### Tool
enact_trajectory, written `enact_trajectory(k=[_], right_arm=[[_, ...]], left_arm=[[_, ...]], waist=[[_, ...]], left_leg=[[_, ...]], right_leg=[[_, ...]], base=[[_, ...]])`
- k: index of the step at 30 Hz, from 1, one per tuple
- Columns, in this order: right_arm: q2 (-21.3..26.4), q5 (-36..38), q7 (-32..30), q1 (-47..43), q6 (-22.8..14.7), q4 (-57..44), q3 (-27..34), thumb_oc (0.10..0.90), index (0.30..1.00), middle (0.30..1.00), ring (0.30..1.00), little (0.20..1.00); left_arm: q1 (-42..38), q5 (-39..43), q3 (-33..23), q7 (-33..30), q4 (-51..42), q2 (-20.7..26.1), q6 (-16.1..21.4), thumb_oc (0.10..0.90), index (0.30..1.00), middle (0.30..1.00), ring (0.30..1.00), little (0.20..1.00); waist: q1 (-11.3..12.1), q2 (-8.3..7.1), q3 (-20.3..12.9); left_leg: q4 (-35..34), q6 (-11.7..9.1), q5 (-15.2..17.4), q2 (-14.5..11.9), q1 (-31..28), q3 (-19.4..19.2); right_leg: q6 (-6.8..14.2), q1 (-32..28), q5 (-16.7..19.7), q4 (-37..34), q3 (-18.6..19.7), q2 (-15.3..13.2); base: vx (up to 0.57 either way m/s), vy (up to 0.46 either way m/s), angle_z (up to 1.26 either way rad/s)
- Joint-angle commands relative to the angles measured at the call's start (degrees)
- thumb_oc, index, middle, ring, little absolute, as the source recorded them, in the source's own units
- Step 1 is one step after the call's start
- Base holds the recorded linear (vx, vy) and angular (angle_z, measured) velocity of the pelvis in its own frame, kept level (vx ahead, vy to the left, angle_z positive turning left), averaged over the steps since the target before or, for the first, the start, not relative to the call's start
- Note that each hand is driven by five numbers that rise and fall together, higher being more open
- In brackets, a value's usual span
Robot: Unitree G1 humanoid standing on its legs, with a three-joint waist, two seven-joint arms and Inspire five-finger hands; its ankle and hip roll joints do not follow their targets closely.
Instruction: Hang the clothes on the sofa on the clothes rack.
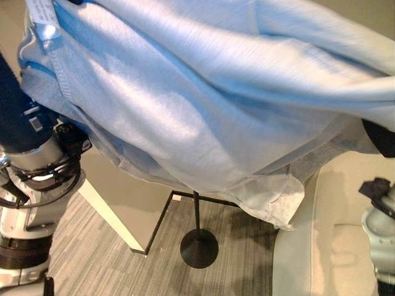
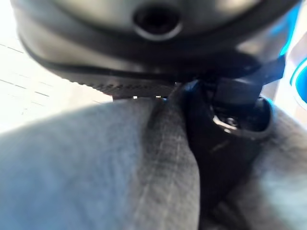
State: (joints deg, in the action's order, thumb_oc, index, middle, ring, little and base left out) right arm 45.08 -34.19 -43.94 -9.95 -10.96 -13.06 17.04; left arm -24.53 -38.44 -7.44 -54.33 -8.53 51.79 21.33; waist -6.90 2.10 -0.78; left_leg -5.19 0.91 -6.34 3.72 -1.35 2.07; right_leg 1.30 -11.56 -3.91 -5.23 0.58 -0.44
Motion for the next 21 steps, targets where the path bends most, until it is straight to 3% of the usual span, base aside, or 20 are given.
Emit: enact_trajectory(k=[1, 9, 11, 15, 17, 21], right_arm=[[6.4, 5.1, 0.6, -6.5, -0.5, 5.4, -5.0, 0.400, 0.300, 0.300, 0.300, 0.300], [13.7, 11.6, 7.2, -23.0, 0.5, 21.7, -21.9, 0.400, 0.300, 0.300, 0.300, 0.300], [13.9, 11.7, 7.0, -24.2, 0.4, 22.5, -22.9, 0.400, 0.300, 0.300, 0.300, 0.300], [15.2, 14.3, 10.5, -34.0, 2.5, 32.6, -33.0, 0.400, 0.300, 0.300, 0.300, 0.300], [15.2, 14.5, 10.4, -34.8, 2.4, 33.1, -33.7, 0.400, 0.300, 0.300, 0.300, 0.300], [14.1, 17.6, 11.6, -43.6, 3.4, 44.6, -42.2, 0.400, 0.300, 0.300, 0.300, 0.300]], left_arm=[[-6.0, 2.7, 1.4, 0.7, 9.7, 5.0, -6.9, 0.400, 0.300, 0.300, 0.300, 0.300], [-10.3, 10.6, 11.6, 7.5, 27.1, 4.2, -7.3, 0.400, 0.300, 0.300, 0.300, 0.300], [-10.6, 10.8, 11.7, 7.4, 27.7, 4.2, -7.2, 0.400, 0.300, 0.300, 0.300, 0.300], [-14.5, 15.9, 18.0, 12.0, 34.7, 0.9, -7.0, 0.400, 0.300, 0.300, 0.300, 0.300], [-14.6, 16.0, 17.9, 12.0, 34.9, 0.9, -6.9, 0.400, 0.300, 0.300, 0.300, 0.300], [-20.1, 20.2, 24.6, 14.3, 46.8, -0.9, -7.5, 0.400, 0.300, 0.300, 0.300, 0.300]], waist=[[2.7, -2.11, -4.7], [3.6, -3.27, -4.3], [3.5, -3.10, -4.1], [3.7, -3.66, -3.6], [3.6, -3.48, -3.5], [3.4, -3.54, -2.9]], left_leg=[[0.2, -2.0, 6.8, -1.2, -2.0, -3.0], [0.2, -1.9, 7.5, -1.3, -2.7, -3.1], [0.2, -1.9, 7.5, -1.3, -2.8, -3.1], [0.2, -1.8, 7.4, -1.2, -2.8, -3.3], [0.2, -1.8, 7.4, -1.2, -2.8, -3.3], [0.2, -1.9, 7.3, -1.2, -2.4, -3.8]], right_leg=[[4.0, 4.2, 2.3, 0.8, 0.3, -1.1], [3.9, 3.6, 1.9, 0.8, 0.4, -1.2], [3.9, 3.5, 1.8, 0.8, 0.5, -1.2], [4.0, 3.7, 2.0, 0.9, 0.6, -1.2], [4.0, 3.7, 2.0, 0.9, 0.6, -1.2], [4.2, 4.3, 2.4, 1.1, 1.3, -1.3]], base=[[-0.04, 0.018, 0.07], [0.00, 0.002, 0.00], [0.00, 0.000, 0.00], [0.01, 0.018, 0.00], [0.00, 0.000, 0.00], [0.01, 0.016, -0.06]])
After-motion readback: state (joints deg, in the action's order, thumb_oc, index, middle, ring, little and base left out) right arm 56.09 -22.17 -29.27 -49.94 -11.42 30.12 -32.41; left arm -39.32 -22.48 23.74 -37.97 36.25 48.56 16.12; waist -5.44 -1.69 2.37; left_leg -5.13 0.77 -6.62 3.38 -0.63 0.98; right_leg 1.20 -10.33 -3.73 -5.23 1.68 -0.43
